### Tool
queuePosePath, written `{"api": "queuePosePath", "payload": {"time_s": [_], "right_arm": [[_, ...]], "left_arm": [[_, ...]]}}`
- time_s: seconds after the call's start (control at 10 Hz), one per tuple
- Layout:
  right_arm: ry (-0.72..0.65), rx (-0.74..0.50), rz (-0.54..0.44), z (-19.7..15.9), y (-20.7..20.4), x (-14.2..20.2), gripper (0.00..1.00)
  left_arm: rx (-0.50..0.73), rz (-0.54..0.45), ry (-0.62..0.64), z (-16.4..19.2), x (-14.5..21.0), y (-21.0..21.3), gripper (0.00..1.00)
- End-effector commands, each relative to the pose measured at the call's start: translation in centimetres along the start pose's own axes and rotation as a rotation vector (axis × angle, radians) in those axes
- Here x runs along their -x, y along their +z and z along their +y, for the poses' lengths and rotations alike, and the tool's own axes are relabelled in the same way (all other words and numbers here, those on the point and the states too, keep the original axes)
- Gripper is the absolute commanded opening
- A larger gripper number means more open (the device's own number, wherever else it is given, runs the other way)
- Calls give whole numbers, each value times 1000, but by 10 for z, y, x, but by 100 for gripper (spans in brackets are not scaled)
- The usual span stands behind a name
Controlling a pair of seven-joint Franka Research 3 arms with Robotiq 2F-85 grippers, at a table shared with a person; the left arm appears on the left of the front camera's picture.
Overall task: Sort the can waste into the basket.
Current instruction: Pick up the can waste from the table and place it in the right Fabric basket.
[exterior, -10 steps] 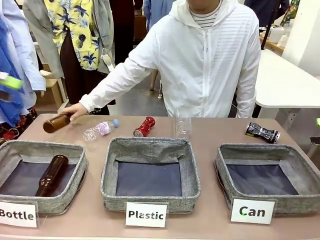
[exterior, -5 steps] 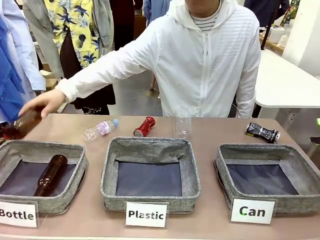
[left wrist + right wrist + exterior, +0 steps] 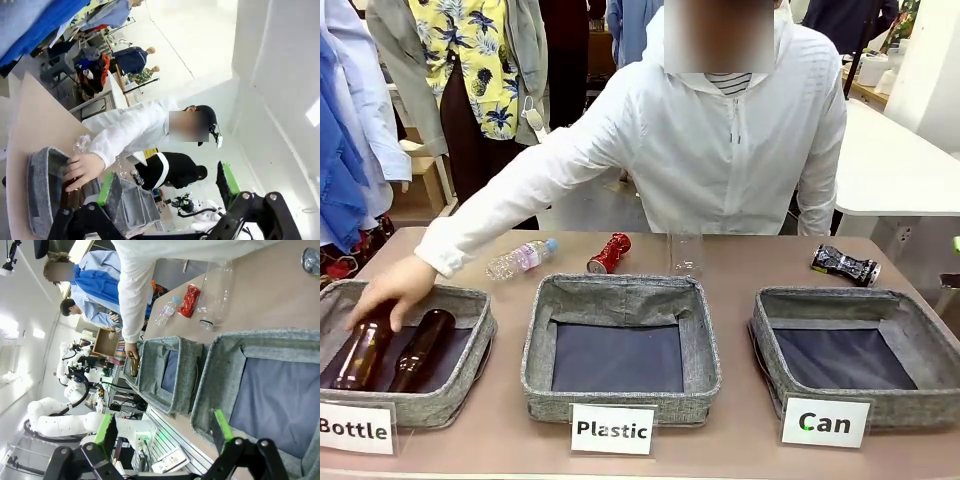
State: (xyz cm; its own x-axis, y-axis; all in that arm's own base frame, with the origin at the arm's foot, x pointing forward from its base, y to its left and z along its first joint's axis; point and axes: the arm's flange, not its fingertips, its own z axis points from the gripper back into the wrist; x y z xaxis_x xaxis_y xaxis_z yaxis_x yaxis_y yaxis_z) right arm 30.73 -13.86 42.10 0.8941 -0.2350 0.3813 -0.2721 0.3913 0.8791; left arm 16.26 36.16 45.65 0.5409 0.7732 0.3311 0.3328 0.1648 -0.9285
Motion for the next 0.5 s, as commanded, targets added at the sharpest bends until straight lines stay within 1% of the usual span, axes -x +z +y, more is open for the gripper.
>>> {"api": "queuePosePath", "payload": {"time_s": [0.0, 0.2, 0.3, 0.4], "right_arm": [[26, -22, -24, 0, -1, -3, 100], [26, -22, -24, 0, -1, -3, 100], [26, -22, -24, 0, -1, -3, 100], [26, -22, -24, 0, -1, -3, 100]], "left_arm": [[15, 50, -24, 11, -7, -15, 100], [-22, 106, -48, 3, -8, -31, 100], [-50, 154, -88, -11, -8, -50, 100], [-91, 227, -141, -27, -5, -77, 100]]}}
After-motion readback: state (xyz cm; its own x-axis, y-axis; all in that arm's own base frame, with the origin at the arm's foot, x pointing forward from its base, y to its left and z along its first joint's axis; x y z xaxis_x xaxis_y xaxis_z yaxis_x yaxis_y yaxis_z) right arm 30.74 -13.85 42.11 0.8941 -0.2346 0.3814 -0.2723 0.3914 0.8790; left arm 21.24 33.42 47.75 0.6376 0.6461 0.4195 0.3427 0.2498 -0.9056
